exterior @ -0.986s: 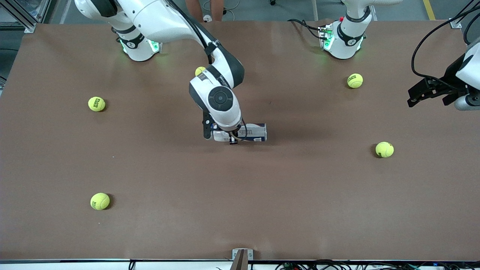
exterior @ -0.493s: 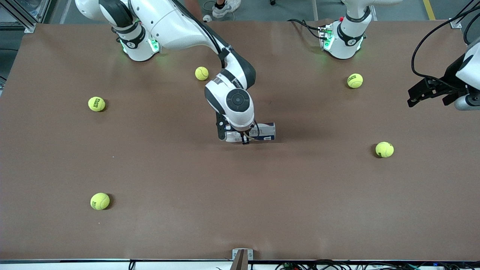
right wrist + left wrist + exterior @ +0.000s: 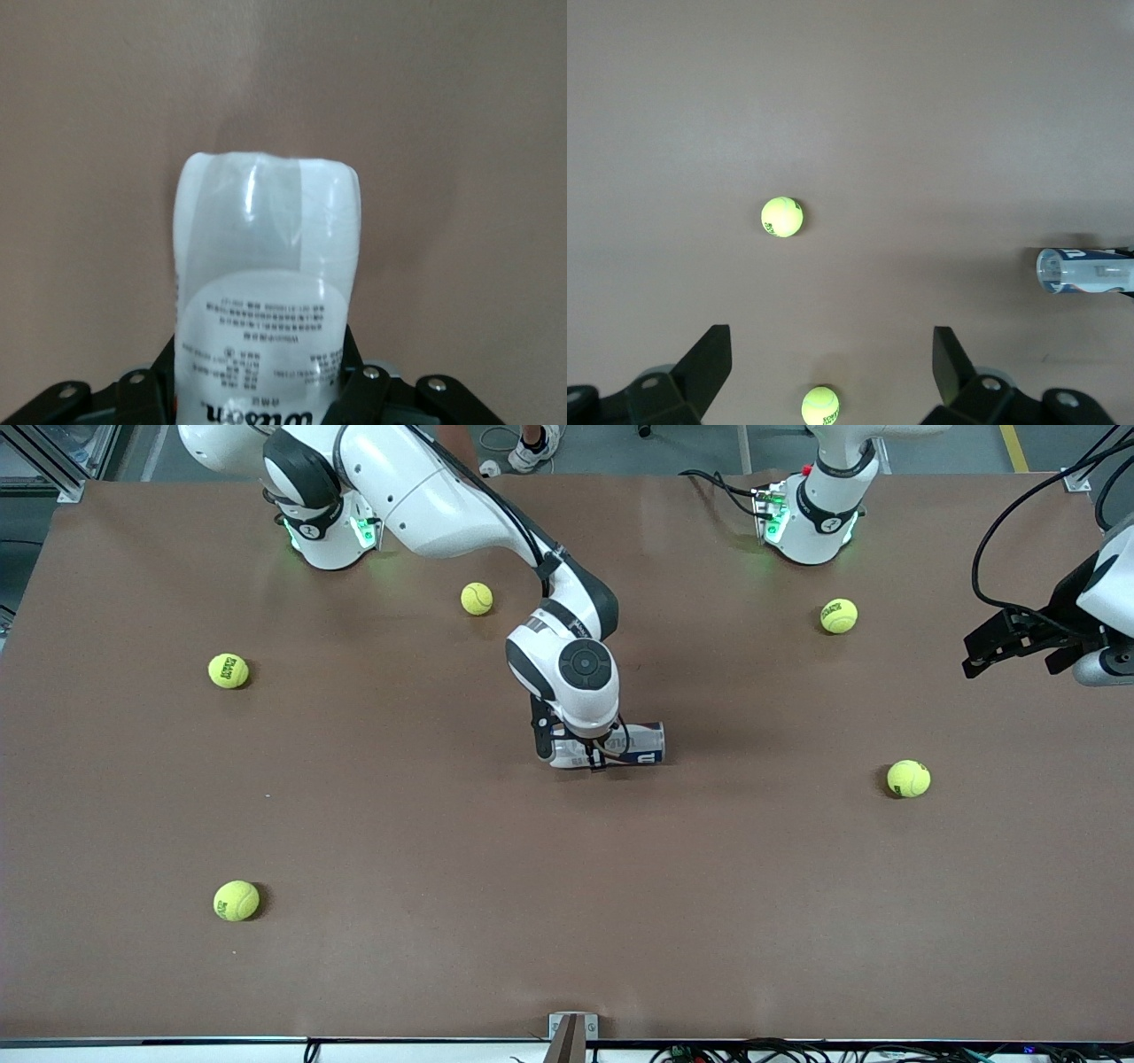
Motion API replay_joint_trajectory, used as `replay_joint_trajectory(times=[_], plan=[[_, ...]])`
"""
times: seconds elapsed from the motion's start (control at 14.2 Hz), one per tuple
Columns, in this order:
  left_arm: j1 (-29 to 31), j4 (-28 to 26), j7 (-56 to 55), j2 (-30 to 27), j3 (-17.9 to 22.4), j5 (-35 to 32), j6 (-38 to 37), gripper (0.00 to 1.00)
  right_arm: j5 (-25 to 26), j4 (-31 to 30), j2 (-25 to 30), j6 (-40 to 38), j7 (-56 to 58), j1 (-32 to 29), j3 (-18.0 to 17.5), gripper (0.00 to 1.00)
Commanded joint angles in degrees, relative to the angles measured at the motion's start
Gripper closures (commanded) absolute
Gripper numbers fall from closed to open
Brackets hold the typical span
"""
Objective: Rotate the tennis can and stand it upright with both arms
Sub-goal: 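Lift and carry the can with the right gripper toward the table middle, then reach the left gripper toward the can held by the right gripper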
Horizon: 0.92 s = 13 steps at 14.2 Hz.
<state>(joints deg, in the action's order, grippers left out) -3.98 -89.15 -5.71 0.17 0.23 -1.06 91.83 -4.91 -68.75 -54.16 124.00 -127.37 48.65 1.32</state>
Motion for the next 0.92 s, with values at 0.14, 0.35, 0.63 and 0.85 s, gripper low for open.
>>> replay_joint_trajectory(times=[0.14, 0.35, 0.63, 0.85], plan=[[0.0, -0.1, 0.5, -0.6, -0.1, -0.6, -0.8, 0.00, 1.2, 3.5, -3.0, -0.1, -1.8, 1.4, 0.8, 0.22], [-0.1, 0.2, 0.3, -0.4, -0.1, 0.2, -0.7, 0.00, 1.3, 3.6, -3.0, -0.1, -1.7, 1.4, 0.9, 0.00], [-0.9, 0.2, -0.1, 1.1, -0.3, 0.3, -0.8, 0.00, 1.7, 3.9, -3.0, -0.2, -1.7, 1.5, 1.0, 0.00], [-2.1, -0.1, -0.4, 3.7, -0.6, 0.3, -1.0, 0.00, 1.7, 4.5, -2.9, -0.4, -1.7, 1.5, 0.9, 0.00]])
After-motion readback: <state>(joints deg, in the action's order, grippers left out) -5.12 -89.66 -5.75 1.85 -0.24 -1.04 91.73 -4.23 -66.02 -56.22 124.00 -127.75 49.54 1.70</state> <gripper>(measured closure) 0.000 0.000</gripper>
